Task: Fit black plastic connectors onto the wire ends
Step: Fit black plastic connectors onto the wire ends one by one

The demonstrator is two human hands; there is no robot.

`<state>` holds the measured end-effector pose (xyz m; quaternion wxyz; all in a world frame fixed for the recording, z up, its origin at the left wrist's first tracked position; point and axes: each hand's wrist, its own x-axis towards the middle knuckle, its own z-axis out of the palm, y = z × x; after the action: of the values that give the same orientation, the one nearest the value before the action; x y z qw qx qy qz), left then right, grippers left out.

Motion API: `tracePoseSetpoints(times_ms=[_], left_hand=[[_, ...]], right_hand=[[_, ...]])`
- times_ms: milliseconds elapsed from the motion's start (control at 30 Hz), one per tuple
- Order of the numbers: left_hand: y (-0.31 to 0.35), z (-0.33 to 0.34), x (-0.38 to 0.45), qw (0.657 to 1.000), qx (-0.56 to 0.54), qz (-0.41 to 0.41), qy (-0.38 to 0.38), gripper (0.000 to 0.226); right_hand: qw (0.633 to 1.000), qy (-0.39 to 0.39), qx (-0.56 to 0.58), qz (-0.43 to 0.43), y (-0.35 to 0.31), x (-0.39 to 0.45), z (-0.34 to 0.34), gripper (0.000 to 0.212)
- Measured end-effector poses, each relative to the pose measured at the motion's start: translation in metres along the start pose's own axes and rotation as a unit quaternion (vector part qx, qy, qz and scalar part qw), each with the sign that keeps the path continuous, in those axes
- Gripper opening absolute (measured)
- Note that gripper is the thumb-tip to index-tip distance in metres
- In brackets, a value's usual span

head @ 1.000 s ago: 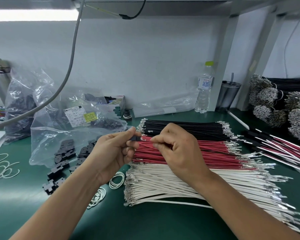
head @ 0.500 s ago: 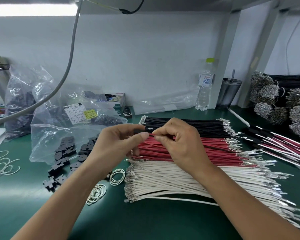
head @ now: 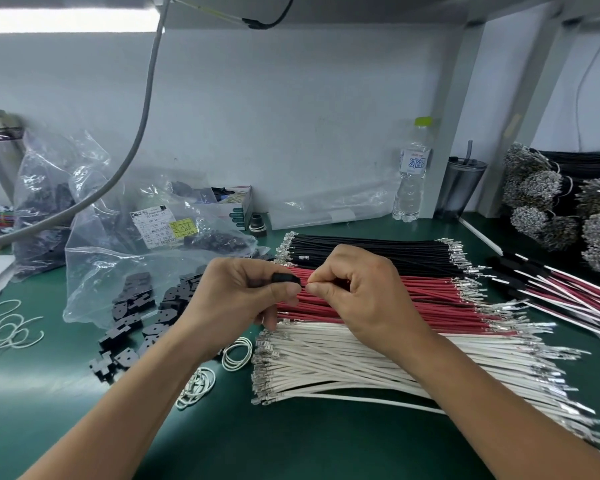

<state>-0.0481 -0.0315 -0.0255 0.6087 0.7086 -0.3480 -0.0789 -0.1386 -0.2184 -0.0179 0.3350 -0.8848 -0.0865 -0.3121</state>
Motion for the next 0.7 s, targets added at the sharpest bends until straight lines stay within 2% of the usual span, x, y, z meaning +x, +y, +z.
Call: tracePoseSetpoints(times_ms=[200, 267, 333, 400, 500, 533, 700], left_hand=[[-0.004, -0.001, 0.003, 1.000, 0.007, 0.017, 0.001, 0.010], [-0.005, 0.001, 0.004, 1.000, 0.003, 0.022, 0.020, 0.010], [-0.005, 0.001, 0.004, 0.999, -0.007, 0.019, 0.039, 0.012], [-0.007, -0.002, 0.005, 0.998, -0.007, 0.014, 0.058, 0.014], [-0.008, -0.003, 0.005, 0.998, -0.002, 0.007, 0.067, 0.010], [-0.008, -0.001, 0.005, 0.998, 0.000, 0.008, 0.064, 0.007], [-0.010, 0.004, 0.006, 0.998, 0.002, 0.007, 0.061, 0.005]], right_hand=[[0.999, -0.022, -0.041, -0.002, 0.000, 0.004, -0.012, 0.003], [0.992, 0.001, -0.123, -0.021, -0.002, 0.006, -0.018, 0.002], [0.978, 0.021, -0.199, -0.056, -0.005, 0.004, -0.025, 0.011], [0.978, -0.027, -0.203, -0.046, -0.008, -0.001, -0.030, 0.014], [0.967, -0.186, -0.171, 0.036, -0.011, -0.013, -0.023, 0.024], [0.961, -0.213, -0.167, 0.052, -0.011, -0.016, -0.020, 0.025], [0.965, -0.218, -0.137, 0.059, -0.010, -0.015, -0.017, 0.022]])
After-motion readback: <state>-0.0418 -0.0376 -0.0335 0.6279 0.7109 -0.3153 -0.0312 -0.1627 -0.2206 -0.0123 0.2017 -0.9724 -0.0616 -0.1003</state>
